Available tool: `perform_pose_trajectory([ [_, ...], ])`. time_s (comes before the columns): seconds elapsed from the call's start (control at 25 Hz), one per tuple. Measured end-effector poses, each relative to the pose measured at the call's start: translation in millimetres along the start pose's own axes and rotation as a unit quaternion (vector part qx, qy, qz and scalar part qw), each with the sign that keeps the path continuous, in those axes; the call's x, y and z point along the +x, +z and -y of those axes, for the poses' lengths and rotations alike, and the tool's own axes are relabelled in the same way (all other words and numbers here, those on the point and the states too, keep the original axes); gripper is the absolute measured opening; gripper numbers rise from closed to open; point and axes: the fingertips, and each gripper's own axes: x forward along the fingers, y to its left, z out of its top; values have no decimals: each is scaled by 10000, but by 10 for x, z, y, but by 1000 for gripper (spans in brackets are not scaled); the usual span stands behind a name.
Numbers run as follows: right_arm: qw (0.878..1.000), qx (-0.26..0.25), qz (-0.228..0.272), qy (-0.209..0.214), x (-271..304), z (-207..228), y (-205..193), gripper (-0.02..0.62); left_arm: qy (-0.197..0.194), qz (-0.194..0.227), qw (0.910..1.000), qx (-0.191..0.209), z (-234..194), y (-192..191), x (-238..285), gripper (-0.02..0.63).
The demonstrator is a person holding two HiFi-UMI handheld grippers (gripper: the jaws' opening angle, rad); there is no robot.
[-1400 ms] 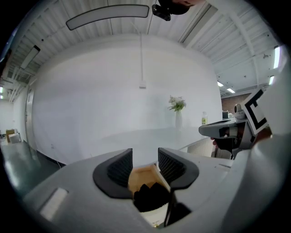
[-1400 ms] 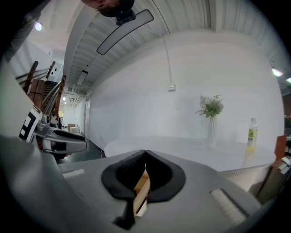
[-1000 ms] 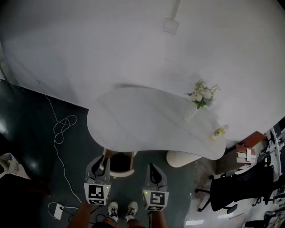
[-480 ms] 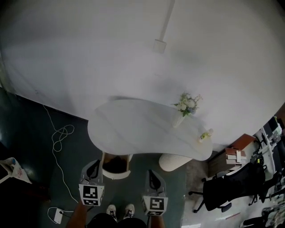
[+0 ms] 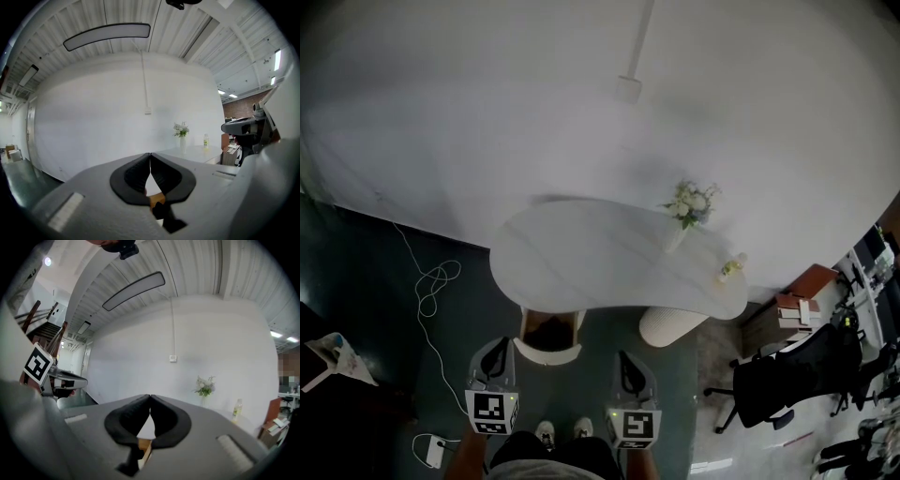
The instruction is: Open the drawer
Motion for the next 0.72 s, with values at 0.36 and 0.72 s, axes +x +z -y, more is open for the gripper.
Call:
perform_pose_trajectory([
  [0.36, 10000, -25, 70, -5, 60, -14, 102, 3, -34, 174, 9998, 40, -20, 158, 50, 12],
  [0.72, 10000, -72, 22, 22, 27, -90, 102, 3, -18, 176, 9998, 96, -59, 105, -7, 12],
])
